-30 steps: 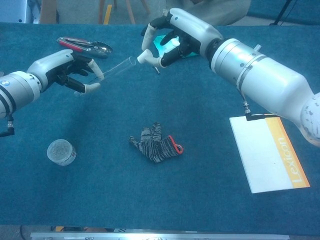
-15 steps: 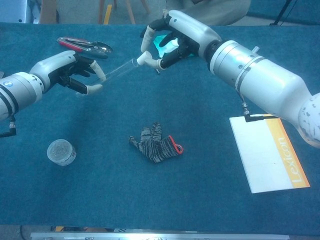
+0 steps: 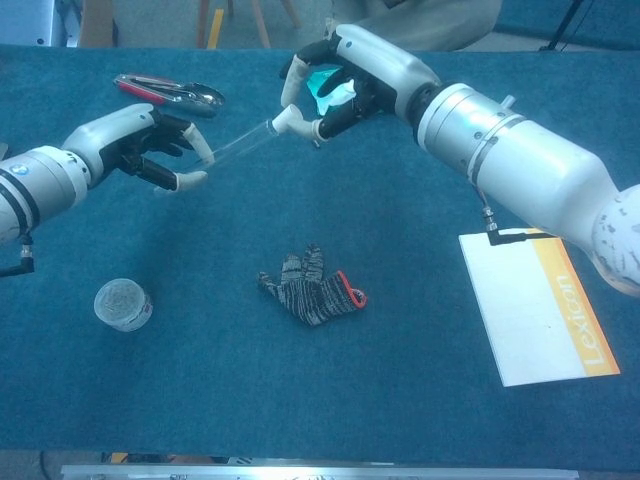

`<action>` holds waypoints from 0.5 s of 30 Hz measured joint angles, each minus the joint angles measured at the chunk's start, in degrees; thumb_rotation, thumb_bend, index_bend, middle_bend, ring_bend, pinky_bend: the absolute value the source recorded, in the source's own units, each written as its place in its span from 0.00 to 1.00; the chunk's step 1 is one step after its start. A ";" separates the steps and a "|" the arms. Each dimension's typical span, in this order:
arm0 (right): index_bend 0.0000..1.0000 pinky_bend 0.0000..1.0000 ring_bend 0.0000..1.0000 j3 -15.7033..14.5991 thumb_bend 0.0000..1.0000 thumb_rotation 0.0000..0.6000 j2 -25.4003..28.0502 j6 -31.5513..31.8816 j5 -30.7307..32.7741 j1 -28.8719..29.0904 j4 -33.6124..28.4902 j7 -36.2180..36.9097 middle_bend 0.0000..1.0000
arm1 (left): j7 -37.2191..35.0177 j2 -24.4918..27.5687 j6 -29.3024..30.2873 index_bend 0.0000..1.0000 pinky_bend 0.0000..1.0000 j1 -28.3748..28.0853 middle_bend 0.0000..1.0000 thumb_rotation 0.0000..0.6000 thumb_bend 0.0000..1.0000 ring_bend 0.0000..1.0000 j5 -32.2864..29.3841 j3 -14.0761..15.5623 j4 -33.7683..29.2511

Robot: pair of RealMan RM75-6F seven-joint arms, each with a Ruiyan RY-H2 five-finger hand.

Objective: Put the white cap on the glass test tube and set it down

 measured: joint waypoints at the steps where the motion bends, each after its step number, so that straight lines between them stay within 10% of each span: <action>1: 0.58 0.23 0.07 -0.02 0.32 1.00 -0.02 -0.03 0.00 -0.01 0.03 0.02 0.25 | -0.05 0.04 -0.02 0.55 0.13 0.01 0.32 1.00 0.34 0.16 0.01 0.00 -0.02; 15: 0.58 0.23 0.07 0.07 0.32 1.00 -0.46 -0.28 0.23 0.08 0.62 0.17 0.25 | 0.09 -0.09 -0.11 0.55 0.13 -0.30 0.32 1.00 0.34 0.16 -0.20 0.19 0.11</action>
